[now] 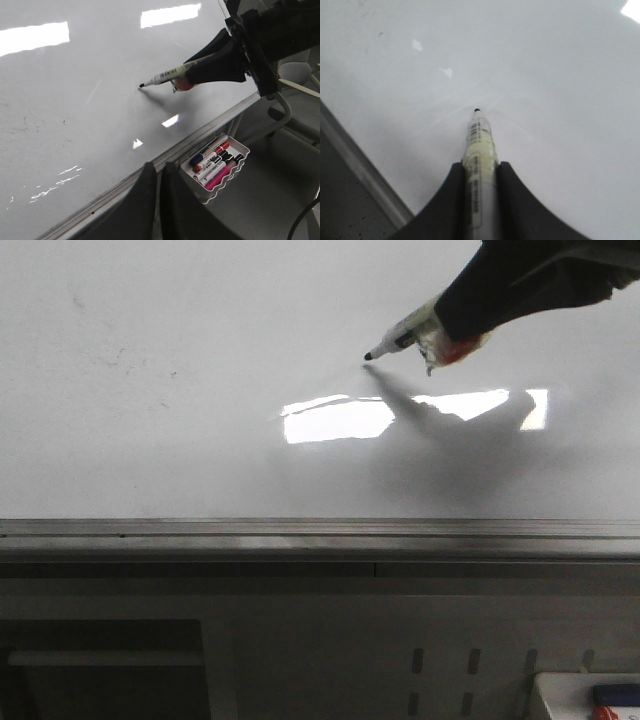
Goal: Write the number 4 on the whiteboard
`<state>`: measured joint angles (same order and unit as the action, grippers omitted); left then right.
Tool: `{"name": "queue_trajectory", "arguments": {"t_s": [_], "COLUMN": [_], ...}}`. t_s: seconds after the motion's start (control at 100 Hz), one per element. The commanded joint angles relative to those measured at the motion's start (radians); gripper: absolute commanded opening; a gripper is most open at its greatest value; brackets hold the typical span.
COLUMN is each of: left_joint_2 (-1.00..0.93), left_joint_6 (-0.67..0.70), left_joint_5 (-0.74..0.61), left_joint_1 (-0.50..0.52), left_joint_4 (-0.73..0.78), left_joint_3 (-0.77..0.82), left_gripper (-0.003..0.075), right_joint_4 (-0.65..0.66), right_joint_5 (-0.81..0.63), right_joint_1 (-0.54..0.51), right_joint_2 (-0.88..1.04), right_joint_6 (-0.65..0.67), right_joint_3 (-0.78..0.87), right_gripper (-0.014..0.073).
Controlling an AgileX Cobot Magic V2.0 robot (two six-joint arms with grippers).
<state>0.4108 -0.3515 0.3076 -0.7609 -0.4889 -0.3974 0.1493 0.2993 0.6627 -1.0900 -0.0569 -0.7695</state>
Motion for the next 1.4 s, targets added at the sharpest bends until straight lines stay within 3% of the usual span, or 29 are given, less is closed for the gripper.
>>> {"name": "queue_trajectory", "arguments": {"t_s": [0.0, 0.31, 0.64, 0.98, 1.15, 1.39], "left_joint_2": [0.007, 0.007, 0.007, 0.007, 0.007, 0.007], "left_joint_6": [0.009, 0.009, 0.009, 0.009, 0.009, 0.009], "left_joint_5": [-0.075, -0.089, -0.093, -0.093, -0.093, -0.093], "left_joint_1": [0.003, 0.003, 0.003, 0.003, 0.003, 0.003], "left_joint_4": [-0.023, -0.022, -0.022, -0.022, -0.022, -0.022], "left_joint_3": [-0.026, -0.026, -0.026, -0.026, -0.026, -0.026], "left_gripper": [-0.0020, -0.0020, -0.0020, -0.0020, -0.0020, -0.0020], "right_joint_4": [0.015, 0.007, -0.081, -0.095, -0.095, -0.056], "right_joint_5": [-0.080, 0.014, -0.006, -0.018, 0.069, 0.257], "right_joint_1": [-0.033, -0.070, 0.080, 0.086, 0.028, -0.144], "right_joint_2": [0.008, -0.008, -0.139, -0.178, -0.135, 0.007], "right_joint_6": [-0.003, -0.003, -0.003, 0.015, 0.015, 0.015], "right_joint_3": [-0.042, -0.042, -0.040, -0.040, -0.040, -0.040], "right_gripper": [-0.0044, -0.0044, -0.0044, -0.0044, -0.0044, -0.0044]}}
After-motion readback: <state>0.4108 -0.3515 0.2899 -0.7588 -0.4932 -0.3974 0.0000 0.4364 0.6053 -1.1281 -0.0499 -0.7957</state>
